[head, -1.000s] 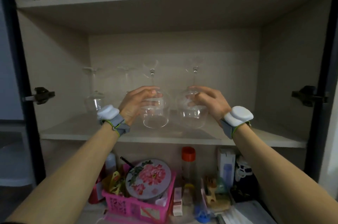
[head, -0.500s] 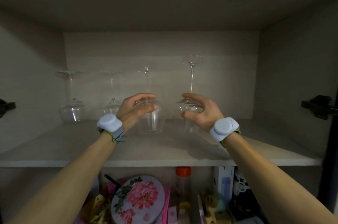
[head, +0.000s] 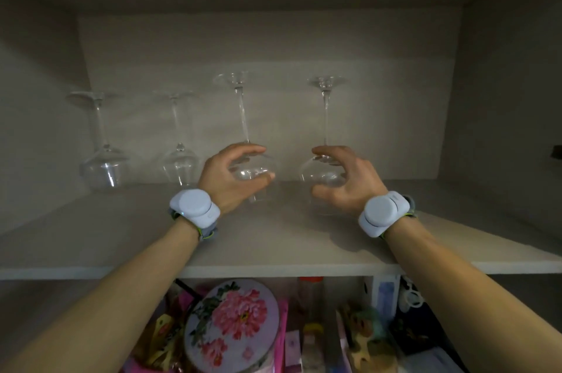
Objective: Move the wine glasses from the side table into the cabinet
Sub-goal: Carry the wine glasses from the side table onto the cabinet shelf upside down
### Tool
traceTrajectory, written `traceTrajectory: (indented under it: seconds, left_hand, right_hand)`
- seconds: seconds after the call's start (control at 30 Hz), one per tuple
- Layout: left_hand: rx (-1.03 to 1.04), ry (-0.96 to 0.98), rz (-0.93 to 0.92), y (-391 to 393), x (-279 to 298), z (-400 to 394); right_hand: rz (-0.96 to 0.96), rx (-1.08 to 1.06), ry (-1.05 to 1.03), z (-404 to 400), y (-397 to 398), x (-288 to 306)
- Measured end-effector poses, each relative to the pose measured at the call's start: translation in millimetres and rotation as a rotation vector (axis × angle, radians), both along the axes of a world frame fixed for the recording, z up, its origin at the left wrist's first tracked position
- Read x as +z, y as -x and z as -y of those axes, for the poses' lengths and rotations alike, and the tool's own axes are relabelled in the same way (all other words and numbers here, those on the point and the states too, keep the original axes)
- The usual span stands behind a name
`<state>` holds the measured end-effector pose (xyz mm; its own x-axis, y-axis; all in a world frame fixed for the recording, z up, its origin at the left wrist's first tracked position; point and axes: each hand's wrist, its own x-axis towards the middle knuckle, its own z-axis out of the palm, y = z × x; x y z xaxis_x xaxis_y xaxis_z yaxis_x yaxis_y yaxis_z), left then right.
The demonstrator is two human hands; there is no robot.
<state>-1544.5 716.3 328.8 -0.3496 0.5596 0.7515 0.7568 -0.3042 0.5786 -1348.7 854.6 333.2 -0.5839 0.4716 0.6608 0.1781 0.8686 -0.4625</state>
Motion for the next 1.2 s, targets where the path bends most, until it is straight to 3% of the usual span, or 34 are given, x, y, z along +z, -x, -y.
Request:
traceTrajectory:
  seconds: [0.3, 0.93, 1.07, 1.2]
  left_hand:
    - [0.088, 0.072, -0.213, -4, -5, -3]
    - [0.153, 0.115, -0.240, -5, -8, 10]
    - [0.150, 0.045, -0.202, -4, -5, 19]
    - [0.085, 0.085, -0.002, 1, -3, 32]
  right_hand:
    - [0.033, -0.018, -0.010, -2, 0, -2]
    - [0.088, -0.138, -0.152, 17, -5, -10]
    - [0.029, -0.226, -0.343, 26, -7, -8]
    - [0.146, -0.235, -0.495, 35, 4, -6]
